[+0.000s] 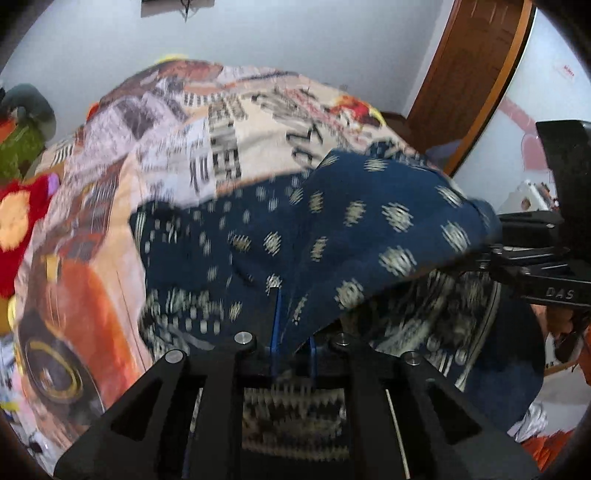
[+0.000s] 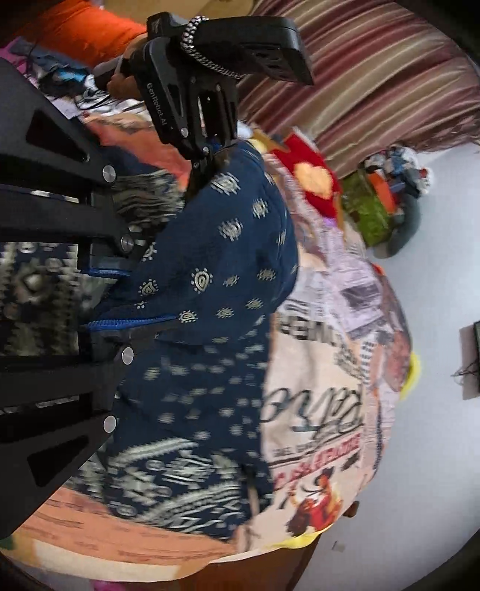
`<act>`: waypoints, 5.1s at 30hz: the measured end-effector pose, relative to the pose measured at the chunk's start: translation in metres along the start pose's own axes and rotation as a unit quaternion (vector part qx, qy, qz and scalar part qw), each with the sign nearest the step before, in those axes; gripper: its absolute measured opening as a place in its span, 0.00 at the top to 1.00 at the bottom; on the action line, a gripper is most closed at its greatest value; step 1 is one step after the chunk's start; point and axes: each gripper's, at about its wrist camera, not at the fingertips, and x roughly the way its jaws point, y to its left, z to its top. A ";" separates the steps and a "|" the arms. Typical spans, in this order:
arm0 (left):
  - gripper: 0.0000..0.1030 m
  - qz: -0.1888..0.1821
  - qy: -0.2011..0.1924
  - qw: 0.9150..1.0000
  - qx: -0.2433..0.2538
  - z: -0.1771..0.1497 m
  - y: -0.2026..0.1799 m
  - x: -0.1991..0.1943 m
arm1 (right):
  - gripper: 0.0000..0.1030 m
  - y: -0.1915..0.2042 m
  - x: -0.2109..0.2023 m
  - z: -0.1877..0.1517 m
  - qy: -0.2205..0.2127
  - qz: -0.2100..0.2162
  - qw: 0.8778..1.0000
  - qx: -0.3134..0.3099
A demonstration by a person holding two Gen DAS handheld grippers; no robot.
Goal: Fold large clothes
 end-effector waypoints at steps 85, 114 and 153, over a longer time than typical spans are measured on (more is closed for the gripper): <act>0.56 -0.091 0.067 0.937 -0.331 -0.207 0.113 0.009 | 0.49 -0.012 -0.089 -0.175 -0.062 -0.083 0.986 0.129; 0.91 -0.010 -0.139 0.957 -0.253 -0.006 0.138 -0.050 | 0.94 -0.090 -0.075 -0.030 -0.156 -0.083 0.975 0.131; 0.55 -0.004 0.030 0.966 -0.255 -0.083 0.138 0.033 | 0.36 -0.093 -0.053 -0.062 -0.032 -0.079 0.987 0.139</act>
